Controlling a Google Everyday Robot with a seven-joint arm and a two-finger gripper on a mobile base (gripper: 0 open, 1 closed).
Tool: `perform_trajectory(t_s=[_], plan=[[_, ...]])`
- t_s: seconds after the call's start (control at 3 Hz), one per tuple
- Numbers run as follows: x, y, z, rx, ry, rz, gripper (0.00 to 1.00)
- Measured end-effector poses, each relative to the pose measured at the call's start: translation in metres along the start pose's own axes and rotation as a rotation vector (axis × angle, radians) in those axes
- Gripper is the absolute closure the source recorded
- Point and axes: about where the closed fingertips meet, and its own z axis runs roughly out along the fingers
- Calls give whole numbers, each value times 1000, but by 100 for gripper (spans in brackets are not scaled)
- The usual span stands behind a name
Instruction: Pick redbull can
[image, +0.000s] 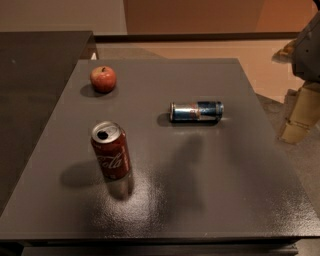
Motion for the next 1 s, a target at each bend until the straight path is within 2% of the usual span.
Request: perform_trajectory(t_s=[0.33, 0.67, 1.0], plan=[[-1, 0, 0, 2, -1, -2, 0], [-14, -11, 10, -13, -19, -30, 0], [-32, -26, 35, -53, -27, -69, 0]])
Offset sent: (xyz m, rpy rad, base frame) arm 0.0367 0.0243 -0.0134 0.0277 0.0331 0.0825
